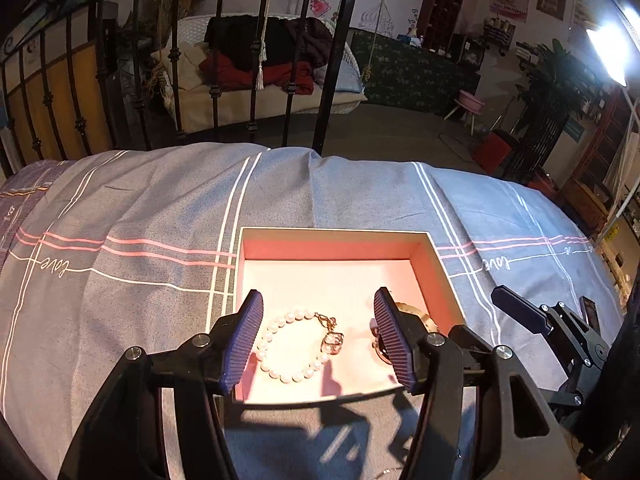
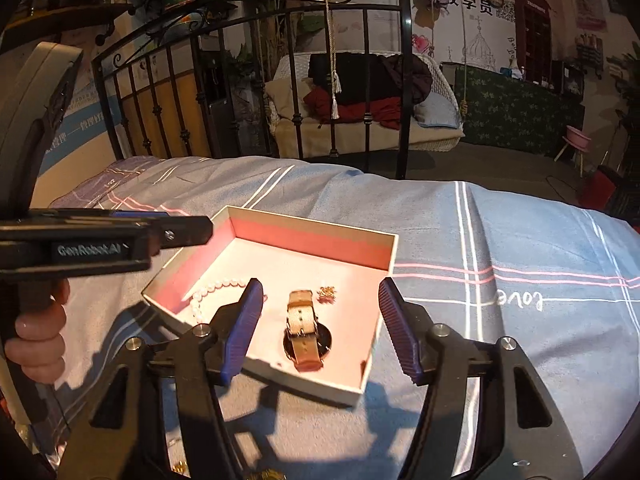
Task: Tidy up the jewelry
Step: 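Open both grippers over the box and withdraw them, then move both grippers toward the silver bangle and remaining gold earrings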
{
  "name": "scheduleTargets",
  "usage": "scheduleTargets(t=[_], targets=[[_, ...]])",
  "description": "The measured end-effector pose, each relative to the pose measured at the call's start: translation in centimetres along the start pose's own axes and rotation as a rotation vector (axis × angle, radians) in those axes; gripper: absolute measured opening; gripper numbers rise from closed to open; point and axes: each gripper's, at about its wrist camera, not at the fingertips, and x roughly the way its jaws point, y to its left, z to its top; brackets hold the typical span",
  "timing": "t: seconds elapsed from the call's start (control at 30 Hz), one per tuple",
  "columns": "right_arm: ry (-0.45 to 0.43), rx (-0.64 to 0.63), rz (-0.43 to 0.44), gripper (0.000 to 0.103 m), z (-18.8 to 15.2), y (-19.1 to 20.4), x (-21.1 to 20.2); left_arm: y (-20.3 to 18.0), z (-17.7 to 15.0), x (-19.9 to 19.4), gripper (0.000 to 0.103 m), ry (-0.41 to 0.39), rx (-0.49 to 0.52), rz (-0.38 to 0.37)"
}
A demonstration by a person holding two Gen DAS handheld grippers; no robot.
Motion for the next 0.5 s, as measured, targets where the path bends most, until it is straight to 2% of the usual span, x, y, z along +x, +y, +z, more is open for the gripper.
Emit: scheduleTargets(t=[0.07, 0.17, 0.33, 0.5], targets=[[-0.007, 0.043, -0.011, 0.06, -1.6, -0.6, -2.3, -0.5, -1.8, -1.6, 0.063, -0.012, 0.008, -0.027], [0.018, 0.103, -0.012, 0.06, -4.4, -1.0, -4.5, -1.2, -5.3, -2.6, 0.063, 0.014, 0.013, -0.076], [0.072, 0.087, -0.02, 0.06, -7.9, -0.1, -6.2, -1.7, -10.1, -2.4, 0.063, 0.11, 0.034, -0.065], [0.076, 0.119, -0.02, 0.06, -8.6, -0.5, -7.3, -2.0, -12.3, -2.6, 0.063, 0.149, 0.068, -0.061]])
